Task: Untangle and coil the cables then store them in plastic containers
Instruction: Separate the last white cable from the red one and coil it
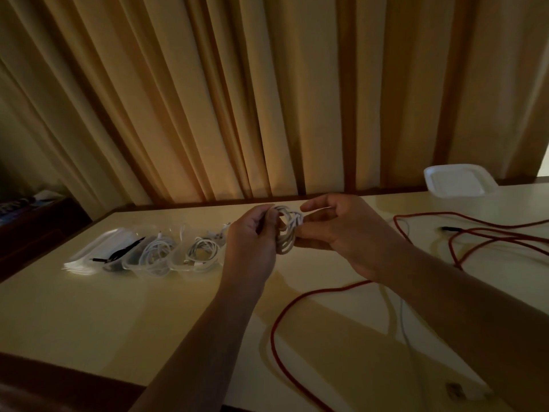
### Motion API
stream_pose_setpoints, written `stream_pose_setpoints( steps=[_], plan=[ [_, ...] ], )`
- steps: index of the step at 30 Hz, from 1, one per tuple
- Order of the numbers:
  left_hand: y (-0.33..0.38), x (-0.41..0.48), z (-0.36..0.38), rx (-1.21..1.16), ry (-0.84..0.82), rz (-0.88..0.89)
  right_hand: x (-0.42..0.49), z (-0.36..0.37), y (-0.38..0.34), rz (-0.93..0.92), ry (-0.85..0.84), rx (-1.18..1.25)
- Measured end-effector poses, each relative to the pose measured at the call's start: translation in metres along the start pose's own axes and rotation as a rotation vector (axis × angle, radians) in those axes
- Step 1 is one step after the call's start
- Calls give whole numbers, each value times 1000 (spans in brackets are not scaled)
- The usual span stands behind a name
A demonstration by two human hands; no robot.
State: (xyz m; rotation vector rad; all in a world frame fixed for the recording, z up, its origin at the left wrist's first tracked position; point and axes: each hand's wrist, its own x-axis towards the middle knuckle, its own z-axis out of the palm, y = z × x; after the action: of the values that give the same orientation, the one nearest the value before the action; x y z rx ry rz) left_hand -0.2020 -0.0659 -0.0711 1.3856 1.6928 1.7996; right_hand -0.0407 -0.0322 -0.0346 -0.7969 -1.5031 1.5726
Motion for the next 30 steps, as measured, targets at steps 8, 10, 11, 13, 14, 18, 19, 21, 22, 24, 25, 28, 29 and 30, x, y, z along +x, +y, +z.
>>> stream_pose_setpoints(
  steps=[8, 10, 11, 13, 14, 18, 19, 21, 22, 24, 25, 28, 29, 30],
  plan=[
    [5, -4, -1, 69, -14, 14, 4, 2, 6, 35, 95, -148],
    [5, -4, -1, 144, -15, 45, 5, 5, 9, 18, 131, -215],
    [5, -4, -1, 185, -19, 68, 6, 6, 11, 18, 138, -155],
    [5, -6, 1, 277, -23, 120, 7, 6, 11, 35, 127, 27],
    [7, -7, 1, 312, -23, 140, 7, 5, 10, 43, 123, 103],
    [7, -4, 0, 333, -2, 142, 5, 1, 10, 75, 78, 345],
    [7, -4, 0, 348, 0, 148, 5, 1, 10, 82, 72, 384],
    [8, -4, -1, 366, -8, 175, 5, 1, 10, 70, 81, 406],
    [9, -5, -1, 352, -13, 182, 5, 2, 10, 49, 90, 387],
    [11, -5, -1, 308, -10, 178, 6, 2, 9, 5, 120, 301],
    [12, -5, -1, 291, -5, 165, 6, 3, 8, -11, 130, 247],
    [13, -5, -1, 217, -4, 116, 4, 5, 6, -50, 135, 116],
    [12, -5, -2, 184, -10, 101, 4, 5, 6, -56, 130, 96],
    [12, -6, -3, 144, -24, 82, 3, 6, 6, -63, 122, 73]
  ],
)
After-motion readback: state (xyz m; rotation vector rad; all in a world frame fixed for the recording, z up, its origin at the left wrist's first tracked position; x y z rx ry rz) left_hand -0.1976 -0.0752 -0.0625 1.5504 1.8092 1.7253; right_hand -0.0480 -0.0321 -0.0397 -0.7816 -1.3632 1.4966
